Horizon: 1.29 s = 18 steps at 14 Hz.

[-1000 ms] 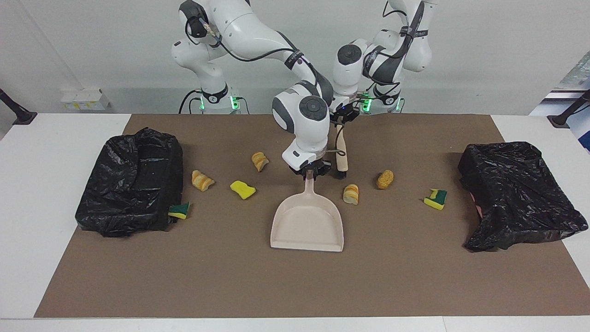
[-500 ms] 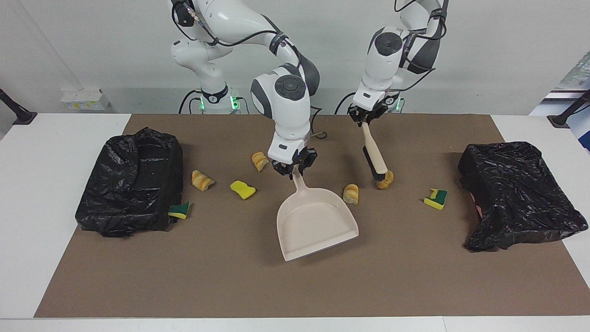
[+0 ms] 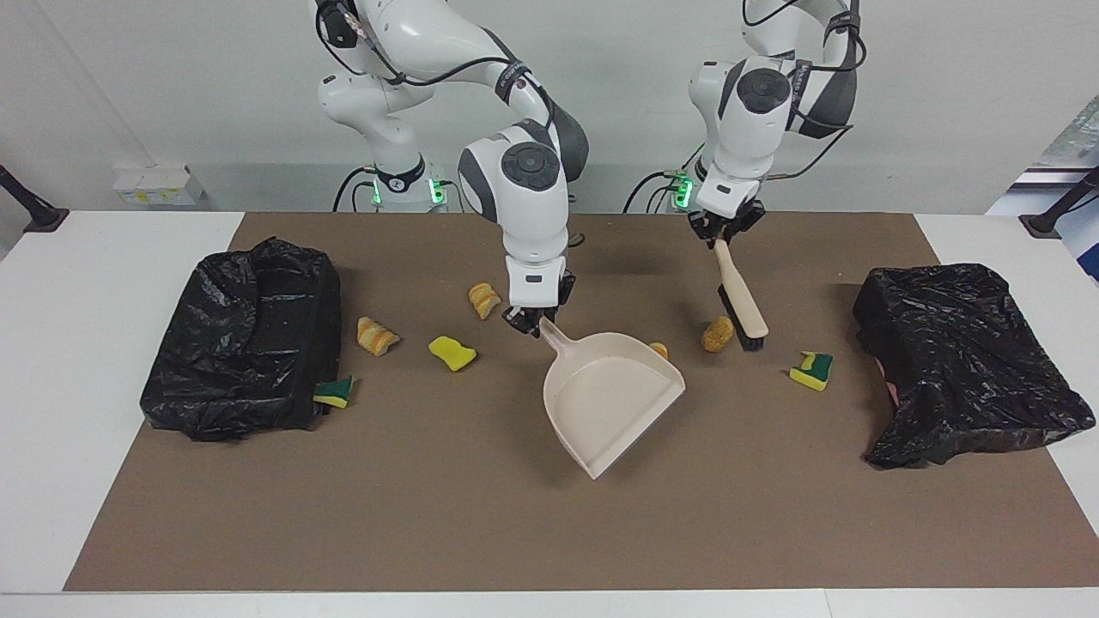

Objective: Sweep and dump trash in bin
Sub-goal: 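Grasp the brush with the left gripper while the right gripper holds the dustpan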

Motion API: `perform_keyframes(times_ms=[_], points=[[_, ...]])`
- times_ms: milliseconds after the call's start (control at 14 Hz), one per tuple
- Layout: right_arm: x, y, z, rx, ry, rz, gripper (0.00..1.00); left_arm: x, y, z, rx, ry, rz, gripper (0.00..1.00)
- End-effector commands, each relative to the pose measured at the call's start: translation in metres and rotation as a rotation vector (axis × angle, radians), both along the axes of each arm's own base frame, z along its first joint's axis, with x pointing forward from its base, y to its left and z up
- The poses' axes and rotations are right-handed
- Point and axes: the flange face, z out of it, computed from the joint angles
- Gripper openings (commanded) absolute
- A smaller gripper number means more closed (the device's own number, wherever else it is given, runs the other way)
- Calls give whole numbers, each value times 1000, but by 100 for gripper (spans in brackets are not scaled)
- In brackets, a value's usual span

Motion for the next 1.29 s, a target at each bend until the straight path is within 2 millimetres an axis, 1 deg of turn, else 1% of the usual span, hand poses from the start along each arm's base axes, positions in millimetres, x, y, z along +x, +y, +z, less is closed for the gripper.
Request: perform_keyframes(times_ms=[0,143,214,286,357,429,500,571,643,714,786,1000,1071,1214], points=[[7,-17,0,0,-15,244,0,29,39,-2,32,-15,-99,0],[8,-17,1,-23,-22,348,0,39,62,-15,26,-22,-138,0],[8,-16,-7,-48,-18,394,0,45,75,-27,23,-20,-155,0],[7,-9,-16,-70,-12,421,0,52,93,-43,18,-25,-163,0],[5,-1,-24,-87,-9,442,0,58,110,-53,15,-44,-172,0],[4,2,-32,-109,-2,459,0,62,120,-59,13,-56,-194,0],[5,5,-34,-131,-5,476,0,60,126,-61,12,-51,-201,0],[1,12,-36,-139,-4,490,0,54,124,-63,10,-37,-202,0],[-3,18,-37,-143,2,501,0,42,118,-70,5,-21,-202,0],[-5,19,-40,-145,9,505,0,33,113,-73,3,-14,-187,0],[-6,20,-41,-146,12,507,0,29,108,-75,6,-1,-159,0],[-10,17,-46,-151,33,505,0,18,65,-75,20,57,-82,0],[-12,16,-46,-152,40,503,0,17,45,-74,22,54,-69,0],[-15,16,-48,-149,50,501,0,11,14,-76,7,57,-44,0]])
